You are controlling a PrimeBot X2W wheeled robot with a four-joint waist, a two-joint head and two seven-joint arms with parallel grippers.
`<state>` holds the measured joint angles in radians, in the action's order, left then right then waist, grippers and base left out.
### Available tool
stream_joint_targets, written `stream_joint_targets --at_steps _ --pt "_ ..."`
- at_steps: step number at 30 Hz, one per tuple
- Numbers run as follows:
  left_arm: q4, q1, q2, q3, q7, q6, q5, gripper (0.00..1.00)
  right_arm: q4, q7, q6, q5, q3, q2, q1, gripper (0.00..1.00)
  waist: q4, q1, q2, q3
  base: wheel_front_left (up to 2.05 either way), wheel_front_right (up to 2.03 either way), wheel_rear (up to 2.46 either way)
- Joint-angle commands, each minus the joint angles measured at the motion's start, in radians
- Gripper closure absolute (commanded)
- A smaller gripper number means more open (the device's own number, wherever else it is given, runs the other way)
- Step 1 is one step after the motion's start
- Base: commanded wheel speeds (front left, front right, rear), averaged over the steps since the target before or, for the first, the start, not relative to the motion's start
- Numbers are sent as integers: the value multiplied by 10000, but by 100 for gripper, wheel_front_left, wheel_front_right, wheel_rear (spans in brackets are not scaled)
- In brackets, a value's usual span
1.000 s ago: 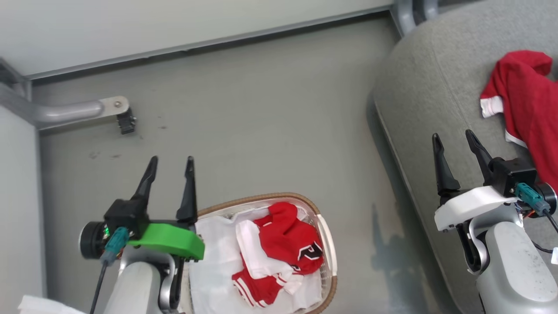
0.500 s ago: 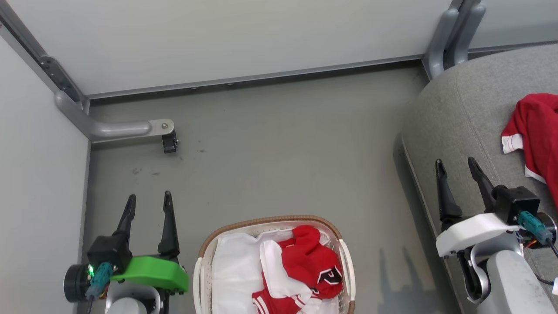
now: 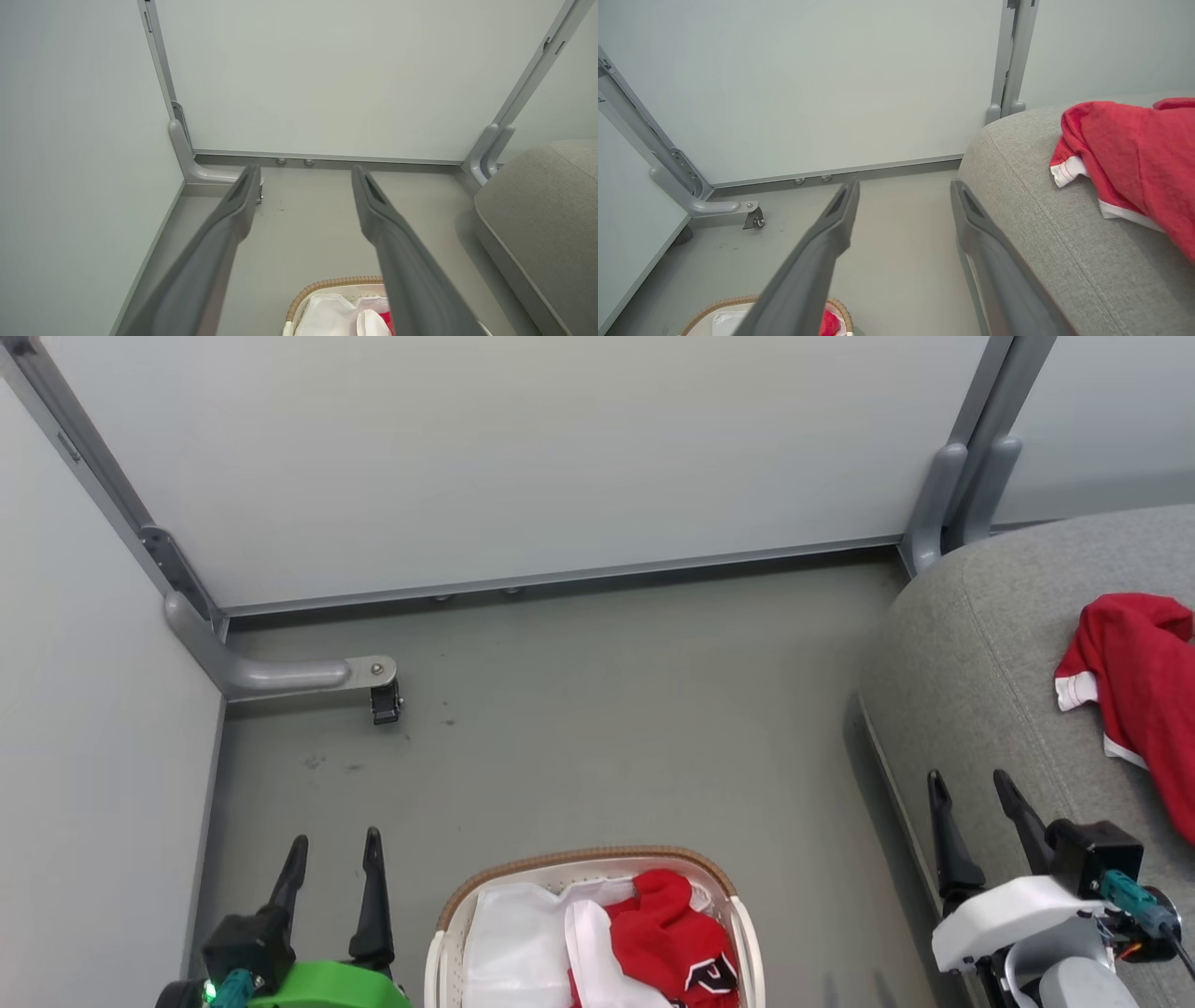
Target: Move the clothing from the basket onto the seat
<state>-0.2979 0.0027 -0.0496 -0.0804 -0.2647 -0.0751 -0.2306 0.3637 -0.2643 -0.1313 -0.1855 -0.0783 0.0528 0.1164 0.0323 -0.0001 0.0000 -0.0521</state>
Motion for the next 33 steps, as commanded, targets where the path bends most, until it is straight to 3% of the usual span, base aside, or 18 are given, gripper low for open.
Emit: stream_joint_targets --at_steps 1,13,33 --pt "-9 205 -22 -41 6 -46 -22 0 17 -1 10 -36 4 8 -182 0 -40 1 0 183 0 0 0" --pt "-218 75 -21 -612 6 -215 -138 0 -133 -1 10 -138 246 -1 -12 0 -280 1 0 -202 0 0 0" --pt "-2395 -3094 -32 -3138 6 -528 -909 0 -863 -1 10 -336 802 62 2176 0 -1147 1 0 -4323 0 0 0"
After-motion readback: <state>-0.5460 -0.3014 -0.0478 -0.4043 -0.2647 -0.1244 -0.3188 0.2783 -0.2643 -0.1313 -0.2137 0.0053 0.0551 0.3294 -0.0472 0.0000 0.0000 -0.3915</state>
